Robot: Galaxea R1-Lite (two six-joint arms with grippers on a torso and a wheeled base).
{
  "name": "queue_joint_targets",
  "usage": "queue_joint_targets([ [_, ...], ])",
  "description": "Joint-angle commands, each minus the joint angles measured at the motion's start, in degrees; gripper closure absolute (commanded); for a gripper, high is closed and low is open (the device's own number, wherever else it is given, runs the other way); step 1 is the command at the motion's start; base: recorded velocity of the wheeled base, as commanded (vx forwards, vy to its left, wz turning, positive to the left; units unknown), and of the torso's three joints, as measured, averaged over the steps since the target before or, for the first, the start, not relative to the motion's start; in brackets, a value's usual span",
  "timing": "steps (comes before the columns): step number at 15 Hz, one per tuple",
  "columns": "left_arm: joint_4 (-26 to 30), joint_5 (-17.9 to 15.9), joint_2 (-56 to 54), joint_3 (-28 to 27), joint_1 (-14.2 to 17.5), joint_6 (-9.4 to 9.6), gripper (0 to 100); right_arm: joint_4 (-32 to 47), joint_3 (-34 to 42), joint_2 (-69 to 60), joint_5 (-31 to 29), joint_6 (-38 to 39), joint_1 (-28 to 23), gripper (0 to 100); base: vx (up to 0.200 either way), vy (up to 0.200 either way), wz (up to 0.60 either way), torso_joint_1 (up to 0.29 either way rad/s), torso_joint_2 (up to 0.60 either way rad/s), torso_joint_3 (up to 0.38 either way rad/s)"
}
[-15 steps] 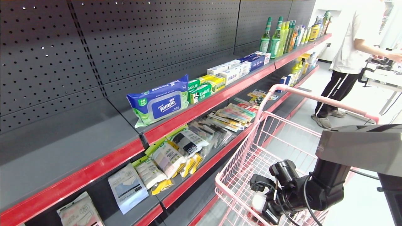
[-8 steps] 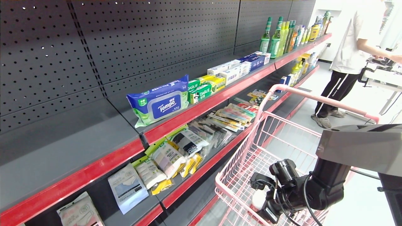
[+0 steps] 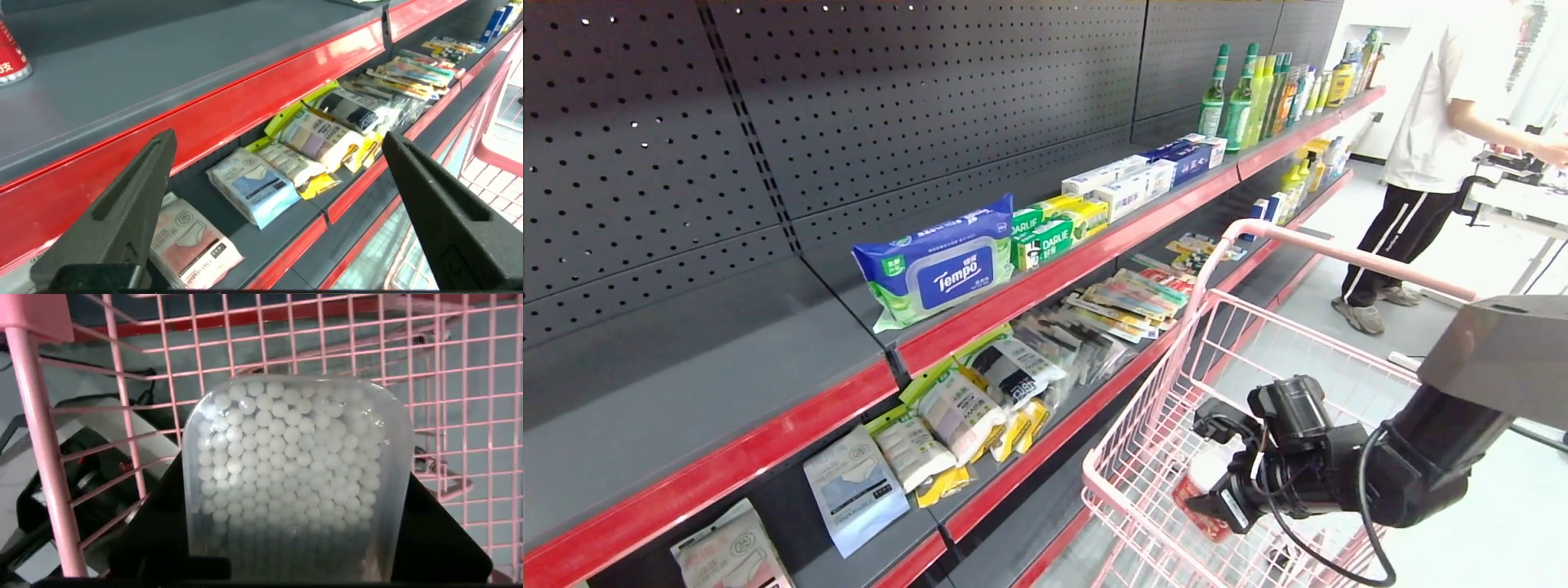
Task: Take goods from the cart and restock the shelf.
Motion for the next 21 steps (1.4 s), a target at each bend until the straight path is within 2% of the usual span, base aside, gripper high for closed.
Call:
queue_joint_targets([
  [1, 0.0, 0.0, 0.0, 0.0, 0.0, 0.0, 0, -0.1, 0.7, -7.4, -2.2, 0.7, -2.3, 100, 0.0, 0.0, 0.0, 0.0, 0.0, 0.0],
  [8, 0.0, 0.0, 0.0, 0.0, 0.0, 0.0, 0, 0.6, 1.2, -27.6, -8.0, 0.9, -8.1, 100, 0.0, 0.0, 0.0, 0.0, 0.0, 0.0],
  [11, 0.0, -0.1, 0.0, 0.0, 0.0, 0.0, 0, 0.7, 4.0, -37.7, -9.3, 0.9, -9.7, 100, 0.0, 0.0, 0.0, 0.0, 0.0, 0.0],
  [15, 0.0, -0.1, 0.0, 0.0, 0.0, 0.09, 0, 0.7, 9.1, -51.3, -15.3, 1.4, -13.8, 100, 0.0, 0.0, 0.0, 0.0, 0.0, 0.0],
  [17, 0.0, -0.1, 0.0, 0.0, 0.0, 0.09, 0, 0.7, 11.5, -56.2, -15.4, 1.3, -16.4, 100, 0.0, 0.0, 0.0, 0.0, 0.0, 0.0],
  [19, 0.0, -0.2, 0.0, 0.0, 0.0, 0.09, 0, 0.7, 12.8, -60.3, -15.4, 1.3, -16.7, 100, 0.0, 0.0, 0.0, 0.0, 0.0, 0.0],
  [21, 0.0, -0.2, 0.0, 0.0, 0.0, 0.17, 0, 5.9, 12.3, -66.3, -15.6, 0.7, -16.7, 100, 0.0, 0.0, 0.0, 0.0, 0.0, 0.0],
])
